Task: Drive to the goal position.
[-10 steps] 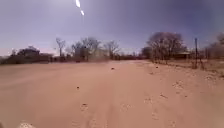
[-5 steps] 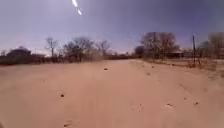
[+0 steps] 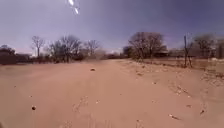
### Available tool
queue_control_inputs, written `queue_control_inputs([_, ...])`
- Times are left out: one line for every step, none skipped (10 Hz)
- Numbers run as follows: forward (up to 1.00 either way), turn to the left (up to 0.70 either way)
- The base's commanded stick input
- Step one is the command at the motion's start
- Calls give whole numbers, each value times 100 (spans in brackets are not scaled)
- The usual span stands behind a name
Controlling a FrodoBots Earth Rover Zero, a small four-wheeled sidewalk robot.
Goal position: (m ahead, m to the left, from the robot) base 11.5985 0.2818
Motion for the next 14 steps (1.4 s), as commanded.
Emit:
queue_control_inputs([100, -26])
queue_control_inputs([100, -16])
queue_control_inputs([100, -3])
queue_control_inputs([100, 0])
queue_control_inputs([100, 0])
queue_control_inputs([100, 0])
queue_control_inputs([100, 0])
queue_control_inputs([100, 0])
queue_control_inputs([100, 0])
queue_control_inputs([100, 0])
queue_control_inputs([100, 0])
queue_control_inputs([100, 0])
queue_control_inputs([100, 0])
queue_control_inputs([100, 0])
